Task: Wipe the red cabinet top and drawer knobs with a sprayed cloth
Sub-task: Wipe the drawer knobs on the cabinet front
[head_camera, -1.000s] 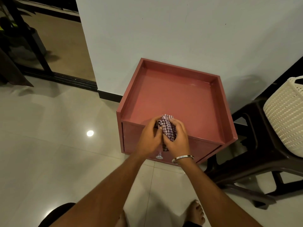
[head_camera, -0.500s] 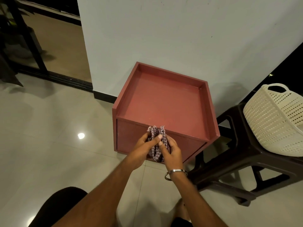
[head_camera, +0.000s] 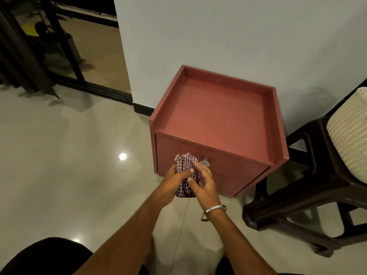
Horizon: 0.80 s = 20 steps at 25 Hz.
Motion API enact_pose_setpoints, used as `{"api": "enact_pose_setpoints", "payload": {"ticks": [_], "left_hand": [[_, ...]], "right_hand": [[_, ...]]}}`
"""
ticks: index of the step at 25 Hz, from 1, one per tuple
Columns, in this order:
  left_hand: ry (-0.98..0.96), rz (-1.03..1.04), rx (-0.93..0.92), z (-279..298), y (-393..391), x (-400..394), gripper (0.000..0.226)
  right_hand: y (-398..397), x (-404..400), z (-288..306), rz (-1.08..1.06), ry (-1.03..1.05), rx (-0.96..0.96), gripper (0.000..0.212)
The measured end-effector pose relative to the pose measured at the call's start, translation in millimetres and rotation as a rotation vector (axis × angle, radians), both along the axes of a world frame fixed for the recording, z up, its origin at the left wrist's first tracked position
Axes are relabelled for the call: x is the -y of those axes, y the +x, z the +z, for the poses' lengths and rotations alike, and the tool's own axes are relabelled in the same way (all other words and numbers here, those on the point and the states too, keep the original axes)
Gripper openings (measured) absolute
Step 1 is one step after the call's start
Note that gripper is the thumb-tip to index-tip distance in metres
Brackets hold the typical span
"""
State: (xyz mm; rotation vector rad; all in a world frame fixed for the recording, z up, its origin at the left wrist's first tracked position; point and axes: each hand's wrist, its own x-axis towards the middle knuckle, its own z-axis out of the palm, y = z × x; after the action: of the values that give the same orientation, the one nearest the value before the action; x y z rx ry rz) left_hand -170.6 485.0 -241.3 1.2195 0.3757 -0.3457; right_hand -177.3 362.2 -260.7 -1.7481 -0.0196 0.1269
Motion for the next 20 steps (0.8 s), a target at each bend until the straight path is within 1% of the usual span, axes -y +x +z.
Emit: {"api": "enact_pose_setpoints", "payload": {"ticks": [2, 5, 9, 12, 16, 18, 20], "left_hand": [[0.030, 0.012, -0.044, -18.9, 1.0, -4.7, 0.036], [0.078, -0.063, -0.077, -43.5, 11.2, -7.8, 0.031], [0.026, -0.157, -0.052, -77.3, 29.6, 3.2, 0.026], [0.011, -0.163, -0.003, -99.2, 44.4, 20.9, 0.031], [-0.024, 0.001, 0.024, -112.0, 60.2, 38.6, 0.026], [-0.026, 0.071, 0.026, -117.0, 66.5, 43.4, 0.034], [-0.046, 0.139, 0.011, -121.7, 70.6, 45.9, 0.040]], "right_hand": [[-1.2, -5.3, -12.7, -0.105, 0.055, -0.061, 0.048], [2.1, -11.9, -34.2, -0.288, 0.139, -0.187, 0.044], [20.9, -1.6, -63.3, -0.469, 0.160, -0.267, 0.041], [36.3, 15.2, -84.5, -0.525, 0.155, -0.231, 0.033], [52.8, 21.7, -93.0, -0.560, 0.154, -0.107, 0.022], [60.4, 21.4, -97.2, -0.586, 0.171, -0.069, 0.015], [63.0, 18.4, -103.5, -0.618, 0.176, -0.038, 0.017]]}}
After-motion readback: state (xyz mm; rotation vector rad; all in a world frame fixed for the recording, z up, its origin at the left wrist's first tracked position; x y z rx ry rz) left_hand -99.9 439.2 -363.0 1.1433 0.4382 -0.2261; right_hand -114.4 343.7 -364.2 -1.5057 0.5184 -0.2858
